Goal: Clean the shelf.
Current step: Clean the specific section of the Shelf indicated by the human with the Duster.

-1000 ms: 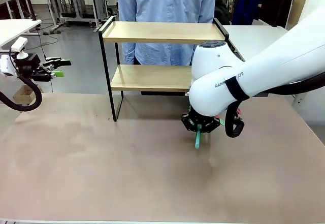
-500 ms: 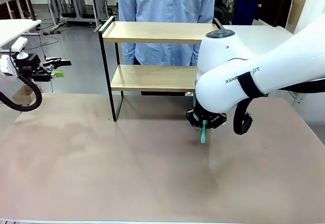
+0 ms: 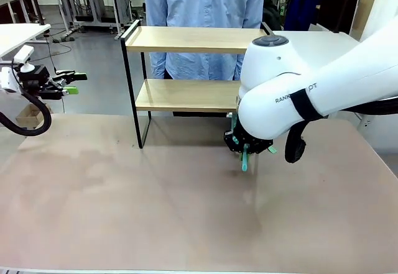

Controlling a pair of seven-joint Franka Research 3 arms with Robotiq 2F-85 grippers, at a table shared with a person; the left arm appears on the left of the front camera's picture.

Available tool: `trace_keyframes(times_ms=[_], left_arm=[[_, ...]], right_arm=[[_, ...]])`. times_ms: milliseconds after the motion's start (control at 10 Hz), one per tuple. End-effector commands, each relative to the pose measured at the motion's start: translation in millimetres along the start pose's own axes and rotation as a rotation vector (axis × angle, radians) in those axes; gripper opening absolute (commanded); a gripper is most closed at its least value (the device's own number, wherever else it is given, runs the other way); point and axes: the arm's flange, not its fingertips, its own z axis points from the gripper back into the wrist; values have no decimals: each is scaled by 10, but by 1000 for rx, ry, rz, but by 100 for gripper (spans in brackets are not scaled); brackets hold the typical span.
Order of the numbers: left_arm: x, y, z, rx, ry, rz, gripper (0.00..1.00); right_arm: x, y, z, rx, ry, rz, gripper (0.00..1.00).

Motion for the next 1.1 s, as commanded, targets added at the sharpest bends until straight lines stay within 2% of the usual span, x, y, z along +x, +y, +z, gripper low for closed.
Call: trace_keyframes(times_ms=[0,100,500,800,1000], left_arm=[[33,-26,-25,0,-2,-16,100],[33,-26,-25,0,-2,-16,100],[33,-26,-25,0,-2,-16,100],[33,-26,-25,0,-2,-16,100],[33,-26,-25,0,-2,-16,100]], right_arm=[[-127,-345,230,123,-5,128,12],[-153,-411,304,176,26,187,12],[-207,-689,450,250,122,372,12],[-360,-1132,620,194,144,570,12],[-398,-1472,688,213,166,695,12]])
